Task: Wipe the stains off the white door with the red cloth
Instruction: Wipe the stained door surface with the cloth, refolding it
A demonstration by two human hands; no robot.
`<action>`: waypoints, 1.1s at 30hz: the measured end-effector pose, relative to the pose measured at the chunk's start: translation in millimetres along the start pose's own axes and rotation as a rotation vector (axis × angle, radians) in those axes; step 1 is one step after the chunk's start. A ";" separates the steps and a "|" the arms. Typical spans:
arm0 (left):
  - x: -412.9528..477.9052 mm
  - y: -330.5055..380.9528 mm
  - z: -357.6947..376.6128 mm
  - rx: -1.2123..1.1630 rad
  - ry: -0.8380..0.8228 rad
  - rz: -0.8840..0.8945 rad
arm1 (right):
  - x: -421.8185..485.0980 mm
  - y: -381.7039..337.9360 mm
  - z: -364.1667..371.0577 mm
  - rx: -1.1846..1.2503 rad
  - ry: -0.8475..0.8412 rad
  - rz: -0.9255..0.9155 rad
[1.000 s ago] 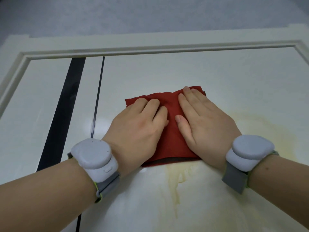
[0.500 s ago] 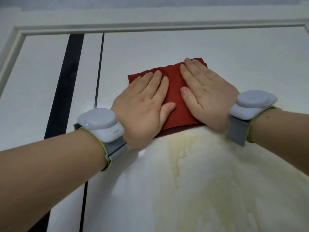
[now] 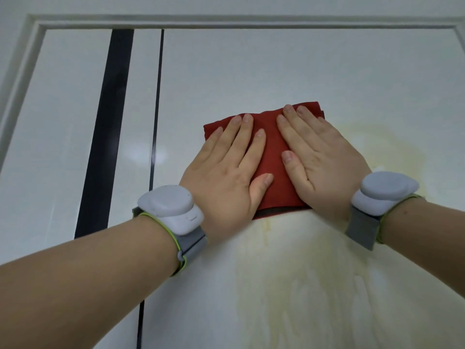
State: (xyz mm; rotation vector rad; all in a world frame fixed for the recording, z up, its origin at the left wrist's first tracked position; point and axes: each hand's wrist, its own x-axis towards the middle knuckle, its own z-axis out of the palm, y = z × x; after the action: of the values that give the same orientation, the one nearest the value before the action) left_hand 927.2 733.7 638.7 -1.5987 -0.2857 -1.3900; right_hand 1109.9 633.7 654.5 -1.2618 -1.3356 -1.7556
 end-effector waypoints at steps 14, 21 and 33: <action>-38.0 21.1 -2.1 -0.020 0.024 0.030 | -43.2 -18.8 -8.0 -0.021 0.013 -0.002; -56.7 28.1 -12.6 -0.032 -0.036 0.074 | -66.5 -31.9 -13.1 -0.001 0.002 0.016; -18.1 10.5 -19.1 0.039 -0.169 0.121 | -27.7 -2.6 -6.0 -0.012 0.014 -0.123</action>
State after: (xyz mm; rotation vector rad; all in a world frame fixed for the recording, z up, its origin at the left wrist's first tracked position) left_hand 916.5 720.9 615.7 -1.6755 -0.3092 -1.1540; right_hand 1116.1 626.5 627.7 -1.1941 -1.4230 -1.8554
